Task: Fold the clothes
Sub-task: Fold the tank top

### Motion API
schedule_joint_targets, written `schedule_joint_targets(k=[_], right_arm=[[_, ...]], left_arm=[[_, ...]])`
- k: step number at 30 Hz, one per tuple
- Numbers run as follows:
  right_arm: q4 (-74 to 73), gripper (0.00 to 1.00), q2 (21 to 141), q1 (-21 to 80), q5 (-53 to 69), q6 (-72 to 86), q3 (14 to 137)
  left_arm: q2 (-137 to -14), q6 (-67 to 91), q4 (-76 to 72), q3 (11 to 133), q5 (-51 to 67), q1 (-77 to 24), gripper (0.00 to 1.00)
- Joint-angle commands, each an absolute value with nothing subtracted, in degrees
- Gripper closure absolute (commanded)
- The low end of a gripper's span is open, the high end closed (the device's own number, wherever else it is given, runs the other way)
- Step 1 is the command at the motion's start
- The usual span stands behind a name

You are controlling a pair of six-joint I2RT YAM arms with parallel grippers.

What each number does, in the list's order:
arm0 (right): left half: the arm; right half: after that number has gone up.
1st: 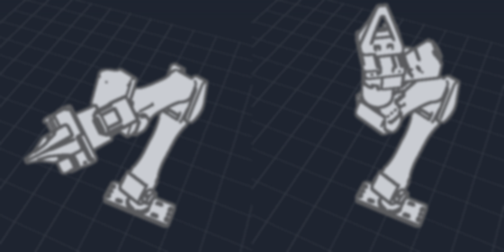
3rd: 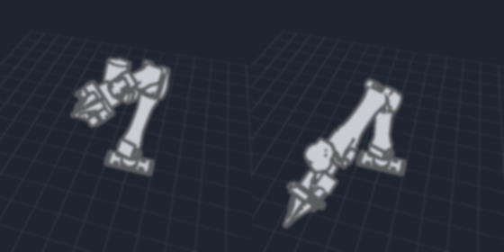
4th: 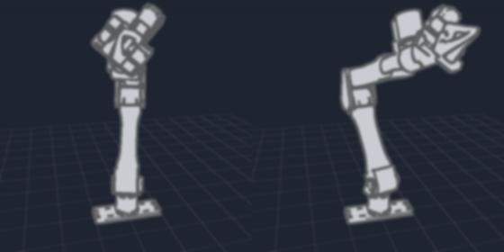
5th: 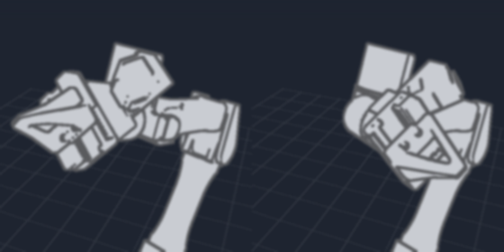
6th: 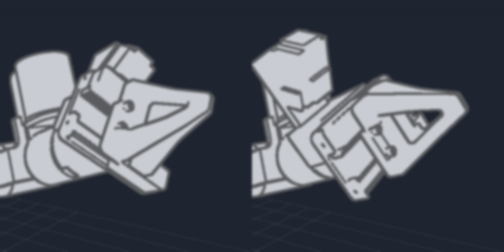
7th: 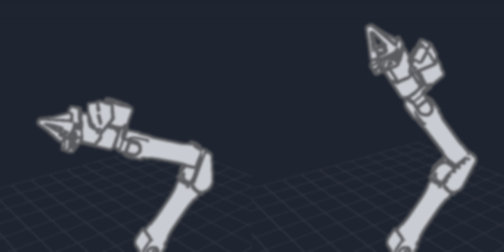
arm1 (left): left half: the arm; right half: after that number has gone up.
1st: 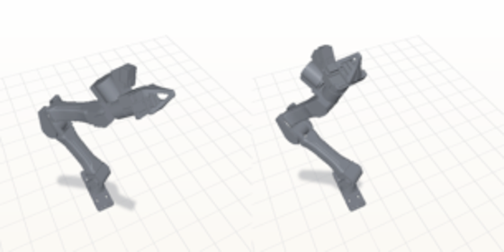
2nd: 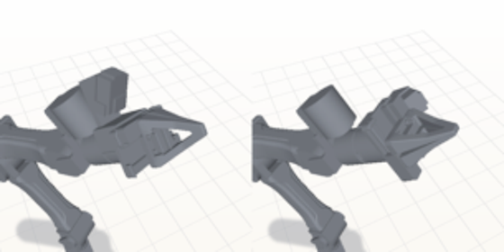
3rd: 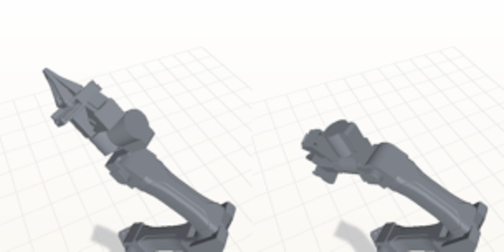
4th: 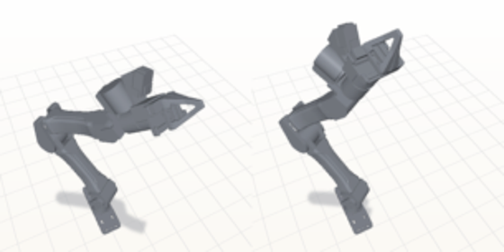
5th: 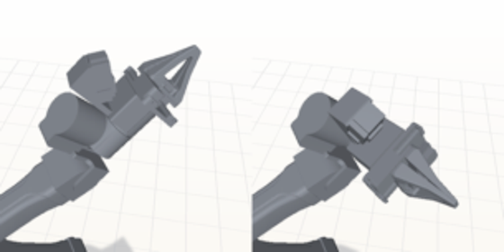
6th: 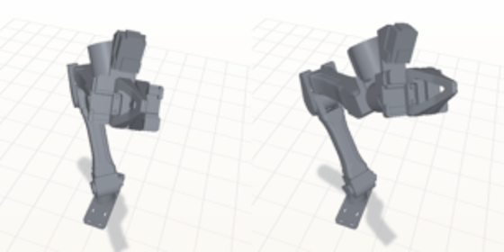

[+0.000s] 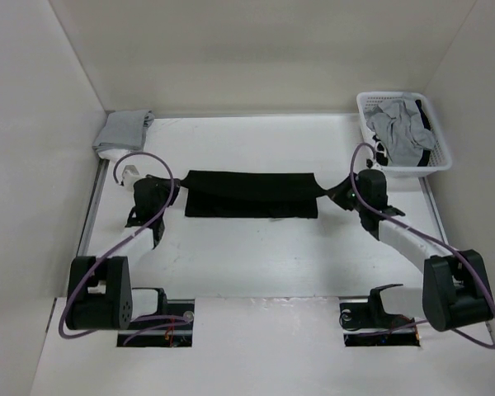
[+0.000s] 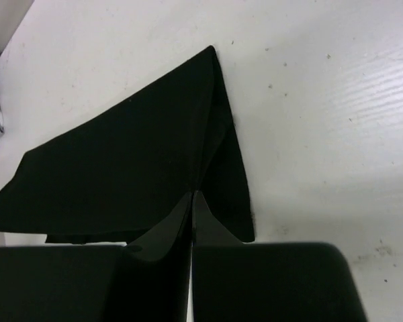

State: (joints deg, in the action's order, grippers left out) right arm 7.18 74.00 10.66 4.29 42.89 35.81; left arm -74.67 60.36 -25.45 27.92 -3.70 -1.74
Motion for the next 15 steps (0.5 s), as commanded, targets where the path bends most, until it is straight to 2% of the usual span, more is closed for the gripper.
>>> schedule_joint_targets(k=[1, 8, 12, 13, 15], right_arm=[[12.2, 0.98, 69.4, 11.6, 2.6, 43.8, 32.2], [13.1, 0.98, 67.0, 14.3, 1.1, 47.5, 24.4], [12.7, 0.98, 68.3, 16.2, 0.7, 49.3, 22.8], [12.5, 0.95, 68.9, 16.9, 0.4, 49.8, 22.2], [12.5, 0.81, 69.0, 17.5, -0.4, 49.9, 20.9]], left_arm=[[-68.8, 58.6, -30.3, 23.6, -2.5, -0.7, 0.98], [-63.5, 55.9, -30.3, 14.2, -1.3, -0.4, 0.98], [-64.5, 55.3, -30.3, 11.8, -0.9, 0.5, 0.96], [-64.9, 55.4, -30.5, 11.4, -0.9, 0.7, 0.94], [-64.6, 55.8, -30.5, 11.4, -0.8, 1.4, 0.84]])
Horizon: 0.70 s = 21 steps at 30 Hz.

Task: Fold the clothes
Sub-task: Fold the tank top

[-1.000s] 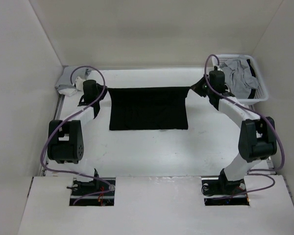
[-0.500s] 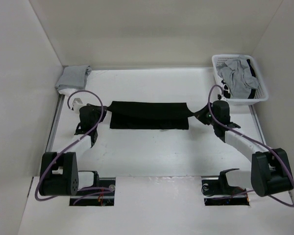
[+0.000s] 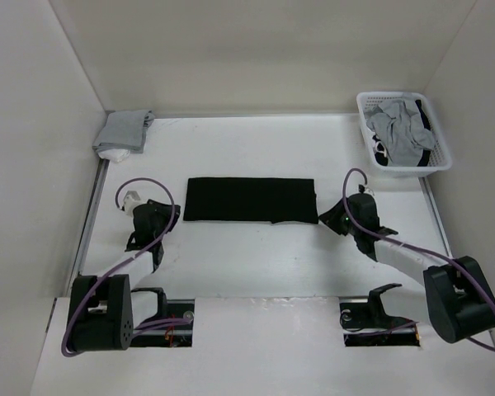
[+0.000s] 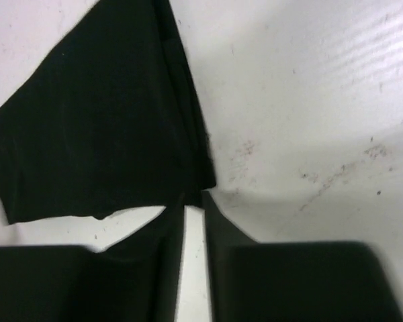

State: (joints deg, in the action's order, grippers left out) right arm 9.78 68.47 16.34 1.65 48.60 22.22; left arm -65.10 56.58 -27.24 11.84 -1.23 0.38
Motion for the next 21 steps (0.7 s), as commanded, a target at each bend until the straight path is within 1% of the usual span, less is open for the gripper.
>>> schedule_joint_targets(k=[1, 3, 6, 9, 15, 17, 20, 21], right_arm=[[12.5, 0.74, 68.3, 17.6, -1.0, 49.5, 20.7], [11.9, 0.63, 66.5, 17.2, -1.3, 47.6, 20.4], [12.4, 0.53, 65.7, 15.7, -0.9, 45.5, 21.4], [15.2, 0.49, 70.6, 15.3, 0.5, 45.3, 24.0], [26.0, 0.51, 85.3, 12.8, 9.0, 48.6, 28.0], [29.5, 0.54, 88.7, 12.1, 12.1, 50.4, 28.8], [30.6, 0.7, 91.5, 11.6, 12.7, 53.6, 30.6], [30.4, 0.73, 92.3, 11.6, 12.8, 54.2, 31.5]], left_arm=[[-63.6, 56.0, -30.3, 11.6, -0.6, 1.8, 0.81], [-60.7, 56.6, -29.4, 11.9, -0.6, 2.2, 0.8], [-55.2, 56.2, -25.5, 14.1, -2.9, 0.8, 0.79], [-54.9, 54.8, -24.3, 17.0, -6.3, -6.0, 0.79], [-60.9, 52.0, -28.4, 20.6, -11.2, -20.1, 0.79], [-62.4, 51.3, -30.1, 20.8, -11.3, -22.6, 0.79], [-64.5, 51.2, -32.5, 21.0, -11.1, -24.9, 0.79], [-64.9, 51.2, -33.2, 21.1, -11.0, -25.4, 0.79]])
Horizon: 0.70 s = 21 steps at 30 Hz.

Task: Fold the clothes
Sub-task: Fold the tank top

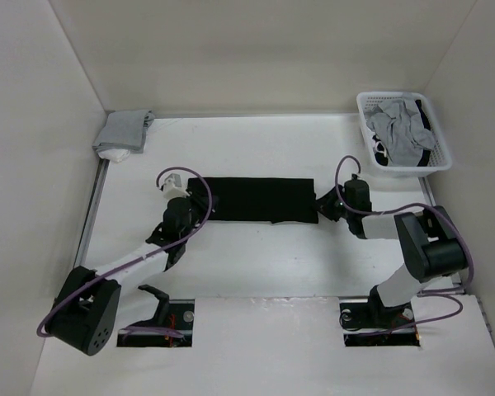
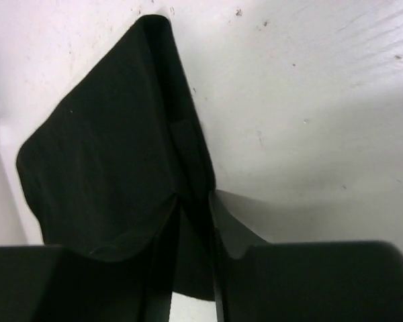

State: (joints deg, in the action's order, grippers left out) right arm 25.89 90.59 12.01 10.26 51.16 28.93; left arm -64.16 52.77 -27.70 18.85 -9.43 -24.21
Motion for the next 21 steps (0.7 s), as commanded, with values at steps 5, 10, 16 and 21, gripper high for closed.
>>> schedule_joint_targets(k=[5, 10, 16, 21], right_arm=[[29.4, 0.95, 94.0, 11.6, 12.1, 55.8, 33.7], [26.7, 1.0, 84.7, 8.6, 6.7, 53.8, 29.7], [11.6, 1.0, 65.8, 6.4, 0.7, 46.9, 29.0], [-0.1, 1.0, 59.0, 10.7, -5.4, 40.1, 38.0]], left_arm=[[-65.5, 50.7, -34.9, 21.6, -10.0, -26.1, 0.79], [-65.4, 51.0, -36.0, 21.6, -8.9, -28.1, 0.79], [-66.4, 51.4, -37.5, 22.5, -9.4, -33.0, 0.79], [-65.0, 52.1, -37.5, 22.4, -9.4, -34.4, 0.77]])
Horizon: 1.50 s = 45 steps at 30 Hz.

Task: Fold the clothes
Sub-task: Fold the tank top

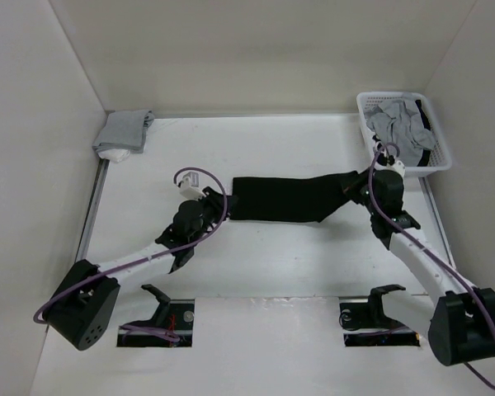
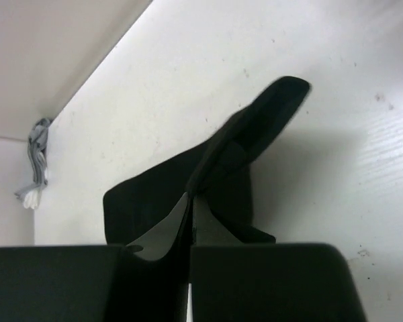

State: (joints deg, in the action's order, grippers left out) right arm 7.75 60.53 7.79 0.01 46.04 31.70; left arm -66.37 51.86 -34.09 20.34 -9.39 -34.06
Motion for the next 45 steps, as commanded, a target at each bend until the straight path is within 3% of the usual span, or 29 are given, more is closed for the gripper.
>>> schedule_joint_targets(k=[1, 8, 19, 21, 25, 28, 31, 36, 41, 45], right_arm=[[-1.8, 1.0, 59.1, 12.4, -6.6, 38.6, 40.5], [-10.5, 0.99, 70.6, 28.5, -15.6, 30.9, 55.8], [-18.5, 0.96, 98.8, 45.2, -17.5, 28.0, 79.2], [-21.8, 0.89, 104.7, 47.5, -17.9, 27.9, 85.4], [-22.7, 0.6, 109.4, 51.8, -20.0, 28.4, 91.4], [-18.6, 0.56, 105.1, 52.2, -17.6, 29.3, 87.9], [-11.0, 0.62, 97.4, 49.7, -15.5, 31.5, 78.1], [1.4, 0.95, 90.8, 41.1, -7.9, 37.8, 62.1], [13.1, 0.98, 92.5, 35.8, 1.0, 41.8, 55.5], [15.8, 0.97, 97.5, 33.6, 4.9, 43.0, 58.9]], left_arm=[[-64.3, 52.2, -37.4, 22.2, -9.4, -34.4, 0.77], [-57.2, 53.2, -34.9, 18.5, -9.1, -32.0, 0.76], [-46.7, 54.1, -28.7, 15.6, -6.6, -23.6, 0.74], [-46.1, 54.5, -27.9, 15.9, -6.0, -22.1, 0.74], [-46.4, 54.8, -27.5, 16.5, -5.2, -20.3, 0.73], [-49.8, 55.5, -28.1, 17.9, -5.7, -20.8, 0.73], [-54.7, 55.6, -30.7, 19.8, -5.5, -23.0, 0.73], [-66.4, 55.1, -37.6, 24.2, -6.5, -29.7, 0.73], [-79.4, 55.3, -43.1, 29.7, -5.7, -34.8, 0.75], [-87.1, 54.9, -43.5, 32.2, -6.4, -35.9, 0.79]])
